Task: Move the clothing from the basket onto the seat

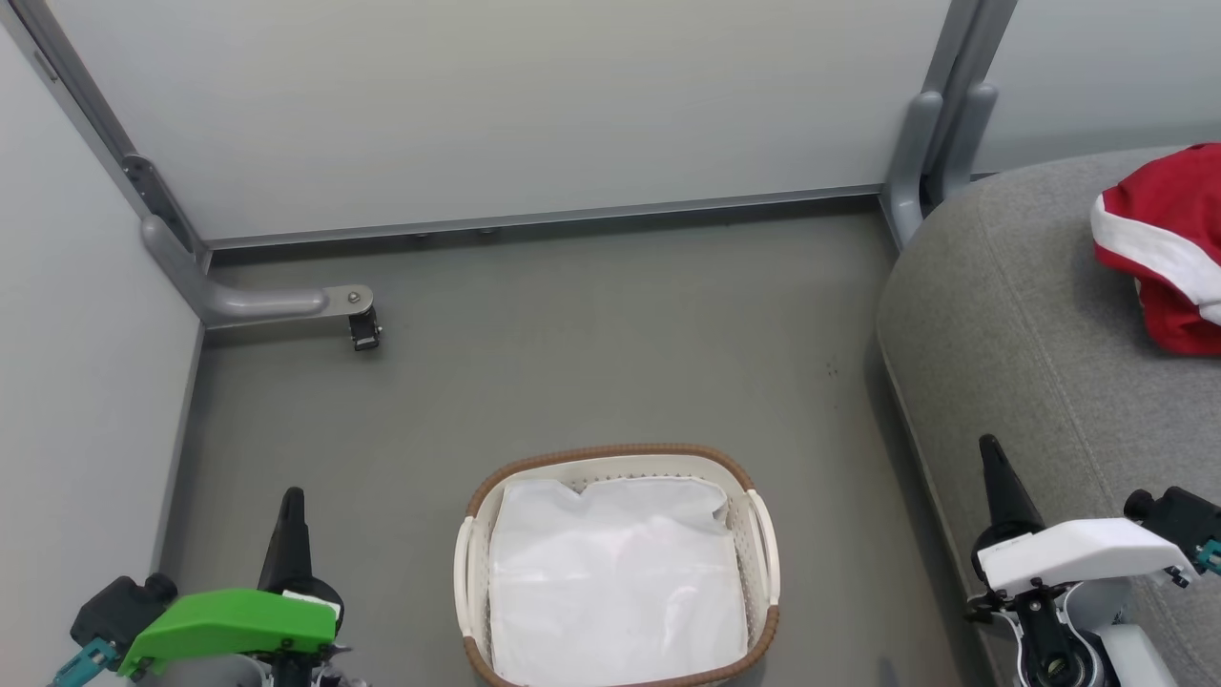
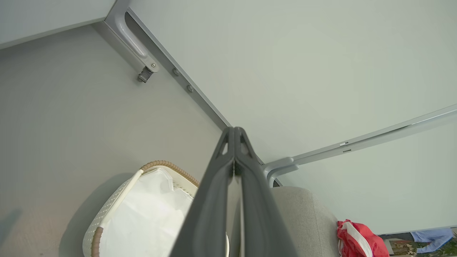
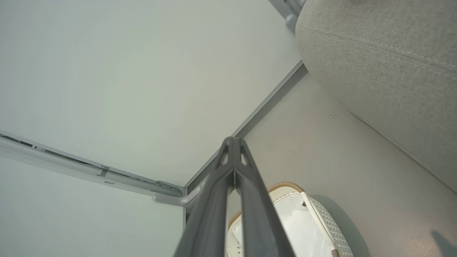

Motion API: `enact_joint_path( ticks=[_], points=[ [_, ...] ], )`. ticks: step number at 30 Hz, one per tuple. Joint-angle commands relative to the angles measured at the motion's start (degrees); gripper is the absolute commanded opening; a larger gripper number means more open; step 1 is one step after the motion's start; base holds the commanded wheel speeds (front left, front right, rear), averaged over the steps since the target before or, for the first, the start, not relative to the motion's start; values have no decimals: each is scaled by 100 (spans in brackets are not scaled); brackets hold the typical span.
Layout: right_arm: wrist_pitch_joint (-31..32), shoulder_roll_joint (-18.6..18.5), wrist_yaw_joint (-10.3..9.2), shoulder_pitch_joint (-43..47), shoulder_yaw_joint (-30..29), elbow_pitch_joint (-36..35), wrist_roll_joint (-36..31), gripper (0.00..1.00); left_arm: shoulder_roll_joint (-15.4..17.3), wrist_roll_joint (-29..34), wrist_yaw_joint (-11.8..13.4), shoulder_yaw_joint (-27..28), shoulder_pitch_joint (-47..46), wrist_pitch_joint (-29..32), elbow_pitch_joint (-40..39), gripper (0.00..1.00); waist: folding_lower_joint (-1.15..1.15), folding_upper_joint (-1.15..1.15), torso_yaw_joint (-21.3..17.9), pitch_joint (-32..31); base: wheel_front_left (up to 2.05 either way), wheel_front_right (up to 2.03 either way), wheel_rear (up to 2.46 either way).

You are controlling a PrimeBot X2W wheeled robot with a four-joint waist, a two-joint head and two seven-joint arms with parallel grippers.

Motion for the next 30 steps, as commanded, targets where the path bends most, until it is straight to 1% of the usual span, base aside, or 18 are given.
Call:
enact_joint_path(
  ticks=[1, 30],
  points=[
    [42, -31, -3, -17, -33, -93, 189, 0, 10, -159, -36, 61, -163, 43, -70, 0, 0, 0, -3, -5, 0, 0, 0],
    [483, -42, -5, 8, -191, -165, 1865, 0, 6, -1601, -115, 340, -276, 487, -126, 0, 0, 0, -59, -96, 0, 0, 0]
  ],
)
